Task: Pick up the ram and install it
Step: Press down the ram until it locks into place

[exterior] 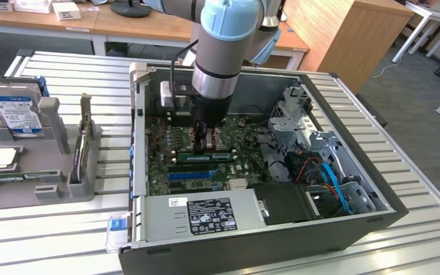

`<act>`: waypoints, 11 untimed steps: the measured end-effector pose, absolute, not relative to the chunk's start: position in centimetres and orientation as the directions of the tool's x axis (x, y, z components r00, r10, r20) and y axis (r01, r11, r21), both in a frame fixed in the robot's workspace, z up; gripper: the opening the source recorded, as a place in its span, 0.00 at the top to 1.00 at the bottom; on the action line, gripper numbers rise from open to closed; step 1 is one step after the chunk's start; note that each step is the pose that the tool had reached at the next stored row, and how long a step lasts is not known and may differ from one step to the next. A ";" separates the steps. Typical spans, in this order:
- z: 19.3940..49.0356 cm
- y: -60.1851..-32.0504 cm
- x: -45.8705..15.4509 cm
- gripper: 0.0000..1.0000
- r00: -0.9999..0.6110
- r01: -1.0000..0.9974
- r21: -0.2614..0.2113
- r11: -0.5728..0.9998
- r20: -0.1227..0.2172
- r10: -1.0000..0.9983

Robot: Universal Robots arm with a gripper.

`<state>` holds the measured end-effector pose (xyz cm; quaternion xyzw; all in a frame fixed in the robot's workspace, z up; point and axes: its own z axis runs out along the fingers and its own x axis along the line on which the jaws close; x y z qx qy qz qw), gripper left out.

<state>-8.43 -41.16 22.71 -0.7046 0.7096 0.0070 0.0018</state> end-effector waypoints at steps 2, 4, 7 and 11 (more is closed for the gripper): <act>22.7 -41.2 -8.4 0.89 -0.007 -1.000 0.007 0.007 -0.013 -1.000; 22.6 -41.2 -8.4 0.89 -0.007 -1.000 0.007 0.007 -0.013 -1.000; 22.6 -41.2 -8.4 0.89 -0.007 -1.000 0.007 0.007 -0.013 -1.000; 22.5 -41.2 -8.4 0.89 -0.007 -1.000 0.008 0.007 -0.012 -1.000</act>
